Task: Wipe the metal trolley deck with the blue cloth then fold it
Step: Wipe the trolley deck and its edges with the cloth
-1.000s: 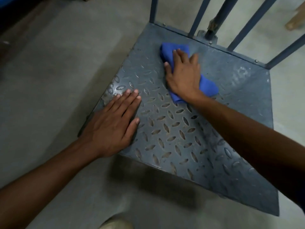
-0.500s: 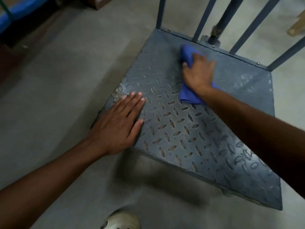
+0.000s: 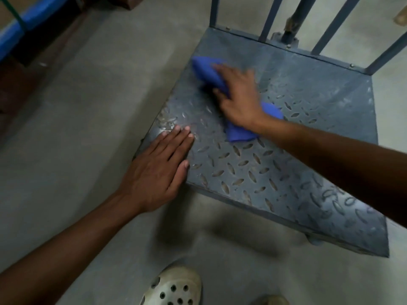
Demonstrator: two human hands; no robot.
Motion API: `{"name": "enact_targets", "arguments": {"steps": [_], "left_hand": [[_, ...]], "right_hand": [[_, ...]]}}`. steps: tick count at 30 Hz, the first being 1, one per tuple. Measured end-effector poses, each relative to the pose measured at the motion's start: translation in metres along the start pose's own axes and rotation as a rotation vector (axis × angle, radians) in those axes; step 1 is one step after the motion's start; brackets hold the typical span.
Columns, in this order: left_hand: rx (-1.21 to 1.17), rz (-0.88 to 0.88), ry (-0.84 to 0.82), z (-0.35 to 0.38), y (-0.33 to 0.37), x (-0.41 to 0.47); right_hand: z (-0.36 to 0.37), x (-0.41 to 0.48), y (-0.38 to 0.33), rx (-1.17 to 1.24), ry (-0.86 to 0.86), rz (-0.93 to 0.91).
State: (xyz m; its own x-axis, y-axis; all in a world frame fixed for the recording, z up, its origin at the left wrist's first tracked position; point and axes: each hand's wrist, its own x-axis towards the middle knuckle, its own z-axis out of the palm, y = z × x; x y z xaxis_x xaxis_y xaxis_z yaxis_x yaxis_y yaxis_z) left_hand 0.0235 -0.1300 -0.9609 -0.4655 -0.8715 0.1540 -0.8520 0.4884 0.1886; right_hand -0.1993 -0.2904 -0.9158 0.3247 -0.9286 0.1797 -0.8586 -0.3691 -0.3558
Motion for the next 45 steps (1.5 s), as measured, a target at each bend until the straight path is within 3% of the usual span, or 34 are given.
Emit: {"name": "enact_targets", "arguments": {"steps": [2, 3, 9, 11, 17, 20, 28, 32, 36, 38, 40, 42, 45], "left_hand": [[0.006, 0.008, 0.019, -0.003, 0.004, 0.004], [0.005, 0.022, 0.017, -0.003, 0.003, 0.005], [-0.066, -0.065, 0.027, 0.001, -0.023, 0.003], [-0.174, -0.061, 0.026, 0.002, -0.034, 0.013], [-0.457, 0.065, -0.032, -0.006, -0.05, 0.07], [-0.501, 0.06, -0.058, -0.026, -0.06, 0.093], [-0.718, -0.186, 0.026, -0.054, -0.106, 0.087], [-0.742, -0.13, 0.048, -0.055, -0.096, 0.089], [-0.581, -0.08, 0.035, -0.058, -0.086, 0.088], [-0.433, -0.038, 0.022, -0.06, -0.088, 0.081], [-0.354, -0.008, -0.002, -0.058, -0.092, 0.073], [-0.375, -0.007, -0.006, -0.05, -0.092, 0.066], [-0.514, -0.046, 0.018, -0.034, -0.089, 0.057]], "right_hand": [[-0.012, -0.022, 0.036, -0.218, 0.024, 0.232], [-0.011, -0.032, 0.037, -0.252, 0.024, 0.241], [0.006, -0.07, -0.019, -0.184, -0.134, -0.298], [-0.007, -0.078, -0.009, -0.21, -0.143, -0.371], [-0.055, -0.098, 0.045, -0.418, 0.039, -0.03], [-0.058, -0.098, 0.039, -0.446, 0.049, -0.006], [-0.047, -0.064, -0.012, -0.424, 0.046, -0.044], [-0.036, -0.08, -0.048, -0.363, -0.044, -0.263], [-0.017, -0.124, -0.088, -0.206, -0.19, -0.754], [-0.021, -0.125, -0.093, -0.13, -0.182, -0.923], [-0.027, -0.109, -0.078, -0.092, -0.083, -0.871], [-0.032, -0.087, -0.048, -0.145, 0.006, -0.662], [-0.018, -0.087, -0.038, -0.193, -0.003, -0.468]]}}
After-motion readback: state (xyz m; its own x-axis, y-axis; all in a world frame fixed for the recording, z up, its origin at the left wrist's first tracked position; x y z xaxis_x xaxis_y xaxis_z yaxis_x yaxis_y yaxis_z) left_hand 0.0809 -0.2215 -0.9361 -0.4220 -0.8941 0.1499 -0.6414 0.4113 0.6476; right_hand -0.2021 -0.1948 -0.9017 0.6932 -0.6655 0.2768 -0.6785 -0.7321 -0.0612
